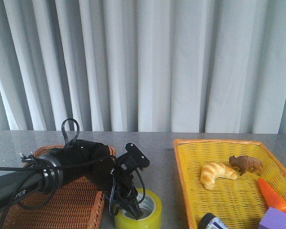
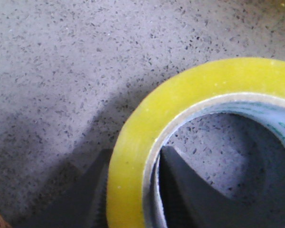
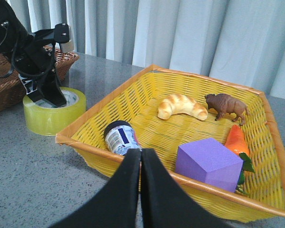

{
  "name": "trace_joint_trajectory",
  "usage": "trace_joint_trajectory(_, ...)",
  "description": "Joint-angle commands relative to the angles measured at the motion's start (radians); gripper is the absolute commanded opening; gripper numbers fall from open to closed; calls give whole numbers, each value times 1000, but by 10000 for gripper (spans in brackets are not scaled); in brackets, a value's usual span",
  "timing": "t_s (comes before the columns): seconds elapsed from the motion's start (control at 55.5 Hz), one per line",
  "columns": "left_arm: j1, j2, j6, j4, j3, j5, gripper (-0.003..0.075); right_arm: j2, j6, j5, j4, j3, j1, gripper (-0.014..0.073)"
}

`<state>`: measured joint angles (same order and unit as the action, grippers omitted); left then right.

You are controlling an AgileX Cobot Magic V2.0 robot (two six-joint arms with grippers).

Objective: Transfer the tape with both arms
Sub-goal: 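Close the left gripper on the tape roll rim, then lift the tape with the left gripper and lower it into the brown basket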

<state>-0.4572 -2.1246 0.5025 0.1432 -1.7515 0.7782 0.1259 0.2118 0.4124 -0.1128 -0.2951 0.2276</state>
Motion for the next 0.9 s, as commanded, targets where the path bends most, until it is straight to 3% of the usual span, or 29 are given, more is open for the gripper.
trace_joint_trajectory(0.0, 7, 79, -13, 22, -24, 0, 58, 12, 0, -79, 3, -25, -6, -4)
trace_joint_trajectory(0.108, 7, 127, -13, 58, -24, -8, -8, 12, 0, -79, 3, -25, -6, -4)
trace_joint_trajectory(0.361, 7, 313, -13, 88, -24, -4, -7, 12, 0, -78, 3, -22, -6, -4)
trace_joint_trajectory(0.541, 20, 490, -29, -18, -24, 5, -7, 12, 0, -79, 3, -22, -6, -4)
trace_joint_trajectory(0.703, 131, 569, -130, -118, -21, 6, -7, 12, -16, -78, 3, -22, -6, -4)
trace_joint_trajectory(0.883, 280, 525, -167, -109, 32, 8, -7, 12, -18, -77, 3, -22, -6, -4)
